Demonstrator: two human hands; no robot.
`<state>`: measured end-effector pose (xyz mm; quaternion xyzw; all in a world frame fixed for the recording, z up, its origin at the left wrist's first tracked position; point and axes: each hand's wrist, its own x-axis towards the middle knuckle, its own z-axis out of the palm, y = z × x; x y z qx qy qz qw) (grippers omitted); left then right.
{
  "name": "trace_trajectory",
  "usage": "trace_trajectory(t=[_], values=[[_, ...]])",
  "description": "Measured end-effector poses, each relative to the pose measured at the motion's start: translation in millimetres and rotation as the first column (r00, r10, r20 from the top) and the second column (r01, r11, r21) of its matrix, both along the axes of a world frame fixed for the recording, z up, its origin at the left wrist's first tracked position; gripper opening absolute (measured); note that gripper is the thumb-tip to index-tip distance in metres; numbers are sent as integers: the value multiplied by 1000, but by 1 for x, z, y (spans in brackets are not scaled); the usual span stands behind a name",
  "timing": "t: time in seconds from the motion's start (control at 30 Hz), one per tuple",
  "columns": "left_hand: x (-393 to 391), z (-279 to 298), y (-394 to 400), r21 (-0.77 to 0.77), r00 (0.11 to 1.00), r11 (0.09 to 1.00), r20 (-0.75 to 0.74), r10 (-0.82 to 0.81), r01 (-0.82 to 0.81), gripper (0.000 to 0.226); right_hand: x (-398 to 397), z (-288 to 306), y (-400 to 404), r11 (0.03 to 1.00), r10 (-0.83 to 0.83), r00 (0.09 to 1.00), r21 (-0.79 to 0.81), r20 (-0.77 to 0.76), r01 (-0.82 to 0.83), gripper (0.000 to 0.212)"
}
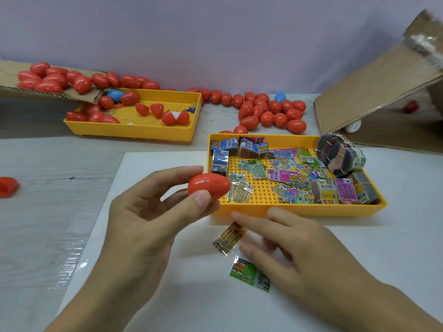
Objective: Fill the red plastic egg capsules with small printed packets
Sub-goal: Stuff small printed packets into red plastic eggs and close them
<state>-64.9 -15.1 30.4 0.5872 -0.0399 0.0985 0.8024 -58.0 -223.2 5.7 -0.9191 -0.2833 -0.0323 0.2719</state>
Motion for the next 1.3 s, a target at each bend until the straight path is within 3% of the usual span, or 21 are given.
trace_trajectory(t=[0.07,0.27,0.33,0.4,0.47,0.53,0.63,0.73,0.8,0.93,1.03,1.13,1.3], values=[[-1,-3,-2,10,1000,1000,8,7,-7,47,1,1,6,994,5,999,-108,43,0,41],[-4,-12,-4,73,999,997,21,-33,31,22,1,1,7,998,-20,1000,62,20,18,19],[-4,-13,-3,121,1000,993,14,-13,11,20,-1,2,6,984,-38,998,172,-55,47,13],[-4,-11,-2,175,1000,984,21,-7,3,16,-1,7,4,907,-39,964,395,-263,144,10],[-4,-10,-3,244,999,970,40,-9,-1,15,0,17,-1,766,56,823,553,-565,327,16],[-7,-9,-6,305,999,952,44,-27,12,20,1,28,-5,636,254,579,585,-775,503,25],[-12,-6,-16,394,997,917,27,-75,58,24,2,34,-8,539,467,291,530,-835,655,40],[-16,-6,-27,408,992,905,5,-129,116,24,0,34,-5,593,498,203,502,-843,629,31],[-17,-9,-30,414,990,901,-4,-141,130,27,-1,35,-2,638,468,219,499,-856,586,27],[-15,-13,-28,318,995,942,-45,-95,104,28,-1,36,-1,640,394,296,491,-870,591,31],[-12,-16,-23,241,995,968,-84,-55,74,32,-1,36,0,666,221,506,508,-834,546,35],[-11,-13,-22,104,985,989,-150,-85,101,29,-1,34,0,687,137,707,581,-694,437,40],[-14,-9,-25,-21,949,982,-252,-188,189,27,-8,35,1,668,167,857,695,-488,265,13]])
